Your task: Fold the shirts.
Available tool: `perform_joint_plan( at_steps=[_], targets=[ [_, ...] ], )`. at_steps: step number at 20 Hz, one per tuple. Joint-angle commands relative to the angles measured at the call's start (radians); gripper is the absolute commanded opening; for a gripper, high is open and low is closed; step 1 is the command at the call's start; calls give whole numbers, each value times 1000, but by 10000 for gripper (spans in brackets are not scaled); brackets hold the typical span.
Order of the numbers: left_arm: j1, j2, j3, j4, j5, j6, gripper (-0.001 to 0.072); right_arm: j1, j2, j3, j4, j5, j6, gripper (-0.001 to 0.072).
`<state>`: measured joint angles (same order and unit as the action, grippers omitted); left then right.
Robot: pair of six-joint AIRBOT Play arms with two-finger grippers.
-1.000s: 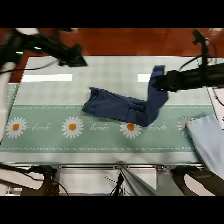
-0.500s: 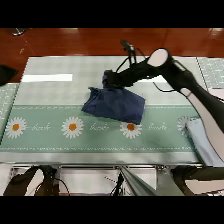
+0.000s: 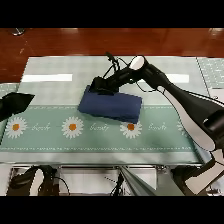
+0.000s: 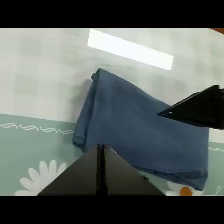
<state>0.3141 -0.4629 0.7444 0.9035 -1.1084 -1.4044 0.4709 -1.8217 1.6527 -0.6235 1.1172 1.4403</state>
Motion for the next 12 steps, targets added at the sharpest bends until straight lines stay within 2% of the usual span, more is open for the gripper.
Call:
perform_joint_plan(
  at_steps=[1, 3, 4, 6, 7, 8, 10, 12],
  targets=[
    [1, -32, -32, -42, 18, -2, 20, -134, 67, 19, 26, 212, -31, 632],
    [1, -42, -32, -42, 18, -3, 20, -270, 199, 16, -121, 331, -15, 631],
    [1, -42, -32, -42, 18, -2, 21, -328, 290, -8, -275, 362, 5, 631],
    [1, -43, -33, -41, 19, -2, 20, -408, 499, -175, -591, 312, 95, 631],
    [1, -43, -34, -41, 21, -2, 20, -441, 602, -305, -679, 243, 160, 632],
    [1, -43, -35, -41, 26, -1, 21, -474, 707, -469, -700, 145, 231, 631],
    [0, -43, -36, -41, 27, 6, 20, -501, 857, -786, -632, -64, 315, 630],
    [-3, -43, -36, -41, 27, 6, 20, -500, 888, -1013, -451, -248, 340, 630]
  ],
)
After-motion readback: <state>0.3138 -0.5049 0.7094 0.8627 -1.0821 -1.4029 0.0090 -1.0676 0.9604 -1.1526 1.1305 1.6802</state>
